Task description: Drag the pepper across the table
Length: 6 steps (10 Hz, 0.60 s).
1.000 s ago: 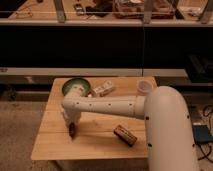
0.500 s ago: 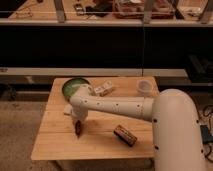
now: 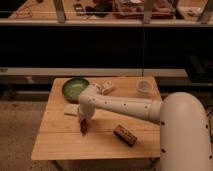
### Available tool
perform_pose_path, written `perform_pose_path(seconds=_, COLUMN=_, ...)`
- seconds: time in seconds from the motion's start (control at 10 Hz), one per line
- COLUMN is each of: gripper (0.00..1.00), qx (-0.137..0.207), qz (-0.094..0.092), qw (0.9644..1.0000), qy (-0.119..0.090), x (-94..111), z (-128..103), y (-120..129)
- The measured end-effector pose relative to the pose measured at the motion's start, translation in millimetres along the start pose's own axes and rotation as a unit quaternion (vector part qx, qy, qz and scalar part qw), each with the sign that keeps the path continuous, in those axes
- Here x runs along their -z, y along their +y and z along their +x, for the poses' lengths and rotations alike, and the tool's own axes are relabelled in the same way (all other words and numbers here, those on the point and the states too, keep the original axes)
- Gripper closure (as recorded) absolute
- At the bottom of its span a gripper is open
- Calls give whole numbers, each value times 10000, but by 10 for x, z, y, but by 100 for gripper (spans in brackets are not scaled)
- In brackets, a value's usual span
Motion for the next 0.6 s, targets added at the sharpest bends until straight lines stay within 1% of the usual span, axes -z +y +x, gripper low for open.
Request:
perform_pose_path(seconds=0.4, gripper=88, qx=-192, qz=7, qw=9998, qy=39, x=56, z=51, y=250)
perform_pose_path(seconds=0.6, gripper=88, qx=-253, qz=-77, qw=9996, qy=83, x=124, z=95, y=411)
